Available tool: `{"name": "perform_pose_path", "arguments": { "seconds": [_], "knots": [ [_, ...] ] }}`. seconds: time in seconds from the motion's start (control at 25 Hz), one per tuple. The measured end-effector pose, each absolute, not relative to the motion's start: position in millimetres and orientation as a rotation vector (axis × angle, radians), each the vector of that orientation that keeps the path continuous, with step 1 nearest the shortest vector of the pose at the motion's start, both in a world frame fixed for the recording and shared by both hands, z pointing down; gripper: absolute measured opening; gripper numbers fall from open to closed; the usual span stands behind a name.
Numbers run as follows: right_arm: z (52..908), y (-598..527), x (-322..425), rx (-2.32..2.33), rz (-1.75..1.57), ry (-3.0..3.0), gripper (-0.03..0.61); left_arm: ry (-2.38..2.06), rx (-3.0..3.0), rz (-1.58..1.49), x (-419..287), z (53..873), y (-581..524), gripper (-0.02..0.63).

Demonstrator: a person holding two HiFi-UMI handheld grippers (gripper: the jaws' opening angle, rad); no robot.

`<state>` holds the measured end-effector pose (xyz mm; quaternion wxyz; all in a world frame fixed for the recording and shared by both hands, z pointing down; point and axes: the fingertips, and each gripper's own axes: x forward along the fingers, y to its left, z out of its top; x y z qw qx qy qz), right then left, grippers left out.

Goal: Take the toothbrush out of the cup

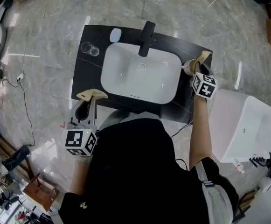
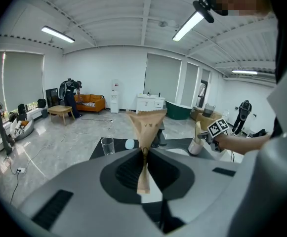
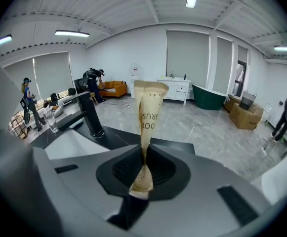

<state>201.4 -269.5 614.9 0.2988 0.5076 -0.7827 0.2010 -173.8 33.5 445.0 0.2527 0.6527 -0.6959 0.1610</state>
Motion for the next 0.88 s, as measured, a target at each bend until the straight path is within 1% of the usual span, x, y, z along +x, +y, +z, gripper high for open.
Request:
{"name": "perform_pose_path", "arguments": {
  "seconds": [0.48,0.88],
  "knots": [
    [524,-257,194,1.405,0.411,-2.201,0.046,-1.847,1.861,0.393,-177,444,28,0.043],
    [447,-212,165,1.409,0.386,-2.336,0.046,-1.794,1.961,0.333,-181,440,20,0.043]
  ]
}}
